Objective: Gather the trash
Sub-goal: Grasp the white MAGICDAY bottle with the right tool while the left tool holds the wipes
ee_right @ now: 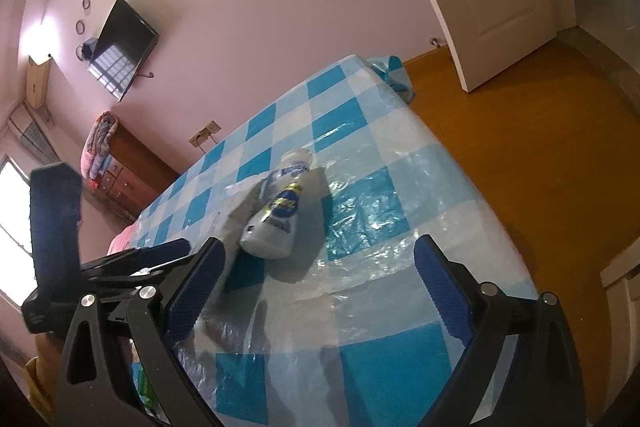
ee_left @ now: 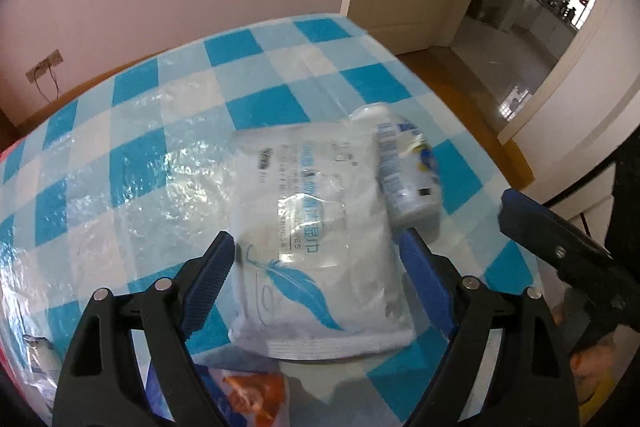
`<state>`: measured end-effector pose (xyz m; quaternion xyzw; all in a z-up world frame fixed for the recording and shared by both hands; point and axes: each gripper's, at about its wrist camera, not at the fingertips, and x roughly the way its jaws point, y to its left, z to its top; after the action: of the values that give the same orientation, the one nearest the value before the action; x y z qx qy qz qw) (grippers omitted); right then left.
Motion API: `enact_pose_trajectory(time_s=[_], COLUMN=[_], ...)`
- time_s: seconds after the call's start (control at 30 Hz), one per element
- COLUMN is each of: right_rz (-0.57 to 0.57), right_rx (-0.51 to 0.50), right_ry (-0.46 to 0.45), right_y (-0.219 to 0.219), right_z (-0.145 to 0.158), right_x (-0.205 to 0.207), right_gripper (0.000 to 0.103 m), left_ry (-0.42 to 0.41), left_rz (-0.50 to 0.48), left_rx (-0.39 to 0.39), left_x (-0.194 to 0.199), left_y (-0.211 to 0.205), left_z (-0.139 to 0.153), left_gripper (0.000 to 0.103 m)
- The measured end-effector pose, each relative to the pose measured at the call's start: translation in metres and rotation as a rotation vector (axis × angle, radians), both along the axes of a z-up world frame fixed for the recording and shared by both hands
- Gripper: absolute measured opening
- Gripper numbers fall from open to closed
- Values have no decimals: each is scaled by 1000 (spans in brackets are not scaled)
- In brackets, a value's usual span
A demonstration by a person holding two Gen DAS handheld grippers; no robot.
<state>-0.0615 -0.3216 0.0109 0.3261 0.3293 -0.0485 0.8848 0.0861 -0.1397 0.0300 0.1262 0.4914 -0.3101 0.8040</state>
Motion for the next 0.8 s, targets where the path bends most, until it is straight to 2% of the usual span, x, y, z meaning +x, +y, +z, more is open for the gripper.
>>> enact_pose_trajectory(time_s=[0.13,0.23,0.27,0.47,0.53,0.6,0.63,0.67,0.7,0.8], right_rz=[23,23,21,22,31,45,48,50,55,67], right_rx=[-20,-39,-41,-80,-87,-87,-102,-116,-134,-152], right_ry=[-5,0,1,18,34,46,55,59,67,75], right_y=[7,9,9,12,13,13,14,16,18,22], right_z=[3,4,4,3,1,-2,-1,-1,-1,-2], right_x=[6,12,14,29,35,39,41,42,44,46], right_gripper=[94,94,94,94,94,94,94,94,94,94], left_ry=[14,62,50,3,-18,-39,-42,-45,-45,-55], left_rz=[18,61,68,118,144,173,189,197,201,187], left_rx=[28,-9,-12,12,6,-1,-15,-14,-1,9], left_x=[6,11,10,1,-1,-2,0,1,3,2], left_y=[-5,-1,-1,-4,-2,3,7,10,11,12], left_z=[-11,-16,-16,-14,-11,-4,0,2,2,1], left_gripper=[85,84,79,73,64,45,41,33,30,33])
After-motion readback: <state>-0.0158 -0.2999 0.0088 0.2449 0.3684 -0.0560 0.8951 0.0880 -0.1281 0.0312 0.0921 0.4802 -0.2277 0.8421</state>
